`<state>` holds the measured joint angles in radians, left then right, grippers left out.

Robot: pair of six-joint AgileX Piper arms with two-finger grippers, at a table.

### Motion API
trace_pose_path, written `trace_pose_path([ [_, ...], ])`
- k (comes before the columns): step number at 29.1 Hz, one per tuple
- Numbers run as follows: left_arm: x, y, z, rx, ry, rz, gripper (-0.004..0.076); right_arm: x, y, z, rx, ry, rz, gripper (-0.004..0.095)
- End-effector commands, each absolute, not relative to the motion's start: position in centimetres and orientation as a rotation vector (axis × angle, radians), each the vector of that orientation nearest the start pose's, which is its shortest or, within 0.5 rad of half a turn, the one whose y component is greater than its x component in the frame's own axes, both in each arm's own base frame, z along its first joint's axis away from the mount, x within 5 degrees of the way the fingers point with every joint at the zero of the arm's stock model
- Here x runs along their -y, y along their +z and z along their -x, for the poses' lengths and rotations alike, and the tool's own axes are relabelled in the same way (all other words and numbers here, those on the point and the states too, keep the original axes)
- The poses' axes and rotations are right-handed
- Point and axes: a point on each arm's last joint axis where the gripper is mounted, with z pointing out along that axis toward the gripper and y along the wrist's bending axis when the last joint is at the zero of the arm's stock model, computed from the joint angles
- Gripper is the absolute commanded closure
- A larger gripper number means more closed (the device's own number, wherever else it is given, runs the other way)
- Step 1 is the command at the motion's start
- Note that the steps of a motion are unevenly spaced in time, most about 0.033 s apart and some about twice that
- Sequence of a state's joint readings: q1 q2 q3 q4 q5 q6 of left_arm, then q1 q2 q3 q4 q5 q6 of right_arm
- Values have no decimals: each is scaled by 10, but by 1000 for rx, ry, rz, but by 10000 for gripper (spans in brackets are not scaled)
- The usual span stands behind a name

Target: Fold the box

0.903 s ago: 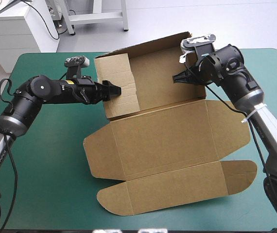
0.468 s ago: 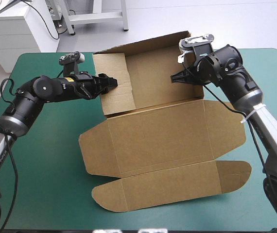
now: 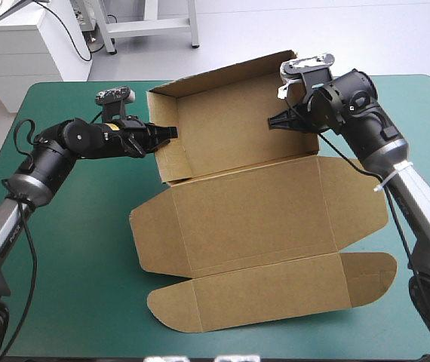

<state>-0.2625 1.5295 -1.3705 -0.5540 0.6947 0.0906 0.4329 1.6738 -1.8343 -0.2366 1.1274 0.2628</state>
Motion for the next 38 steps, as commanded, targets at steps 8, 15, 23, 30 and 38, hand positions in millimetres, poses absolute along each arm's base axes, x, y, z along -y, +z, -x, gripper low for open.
trace_pose_path([
  [8, 129, 379, -336, -2358, -677, -212, 731, -139, 403, -342, -2509, 30, 200, 924],
  [15, 128, 339, -357, -2560, -540, -238, 731, -163, 349, -366, -2691, 122, 279, 924],
  [23, 130, 310, -364, -2695, -455, -246, 731, -173, 315, -380, -2799, 174, 270, 924],
  [30, 140, 293, -363, -2769, -300, -317, 731, -166, 314, -384, -2812, 214, 225, 924],
  [38, 141, 290, -363, -2790, -301, -314, 731, -159, 308, -390, -2836, 256, 177, 923],
])
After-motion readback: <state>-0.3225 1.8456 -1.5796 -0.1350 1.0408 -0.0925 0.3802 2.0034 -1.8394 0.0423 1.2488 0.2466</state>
